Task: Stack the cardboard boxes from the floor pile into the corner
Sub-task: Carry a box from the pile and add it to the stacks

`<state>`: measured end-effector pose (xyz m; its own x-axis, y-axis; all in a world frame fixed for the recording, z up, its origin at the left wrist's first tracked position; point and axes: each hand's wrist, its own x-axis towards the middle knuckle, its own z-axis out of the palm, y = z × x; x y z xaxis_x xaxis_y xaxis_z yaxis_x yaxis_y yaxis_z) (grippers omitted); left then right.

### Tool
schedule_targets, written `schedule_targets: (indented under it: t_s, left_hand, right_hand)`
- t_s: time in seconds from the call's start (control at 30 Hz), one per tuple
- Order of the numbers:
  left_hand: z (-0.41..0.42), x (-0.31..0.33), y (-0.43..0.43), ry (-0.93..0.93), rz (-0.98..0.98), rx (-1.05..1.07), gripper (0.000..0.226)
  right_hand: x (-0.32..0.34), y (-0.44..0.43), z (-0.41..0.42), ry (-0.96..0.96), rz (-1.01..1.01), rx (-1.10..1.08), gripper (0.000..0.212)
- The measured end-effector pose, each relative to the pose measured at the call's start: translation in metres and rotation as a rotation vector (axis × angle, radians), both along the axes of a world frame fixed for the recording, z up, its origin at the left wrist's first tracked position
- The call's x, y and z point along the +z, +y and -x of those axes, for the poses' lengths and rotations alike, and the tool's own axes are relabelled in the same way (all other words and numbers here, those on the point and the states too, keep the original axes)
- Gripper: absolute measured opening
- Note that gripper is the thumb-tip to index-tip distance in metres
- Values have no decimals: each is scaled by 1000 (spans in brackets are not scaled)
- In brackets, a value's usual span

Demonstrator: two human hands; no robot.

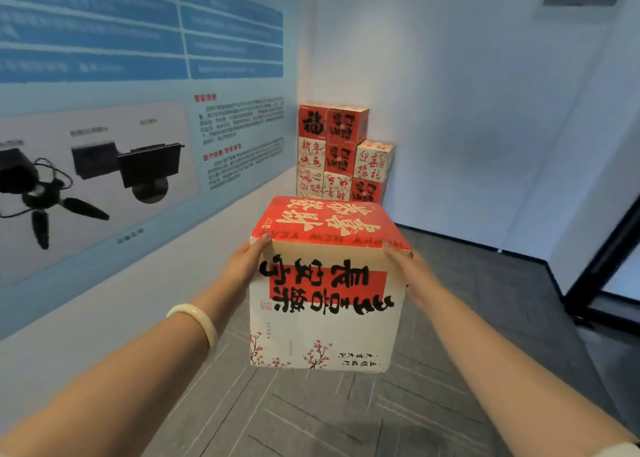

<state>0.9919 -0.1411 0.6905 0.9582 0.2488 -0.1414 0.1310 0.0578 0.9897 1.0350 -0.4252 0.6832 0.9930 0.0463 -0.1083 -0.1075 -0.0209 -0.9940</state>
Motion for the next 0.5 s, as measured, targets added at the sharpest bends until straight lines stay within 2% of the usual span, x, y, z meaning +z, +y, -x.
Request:
schedule_targets:
  t_s: [0.2, 0.27, 0.4, 0.5]
  left_hand:
    - [-129, -14, -25, 6, -14, -166, 37]
    - [-179, -17, -31, 9, -33, -193, 41]
    - [-287, -15, -36, -8, -67, -215, 46]
    - [-364, -5, -36, 1, -47, -190, 40]
  right_hand:
    - [-4, -26, -92, -14, -25, -113, 45]
    - [-6, -34, -136, -21, -26, -146, 49]
    - [-6, -40, -238, -51, -29, -166, 74]
    - [5, -34, -312, -57, -44, -138, 64]
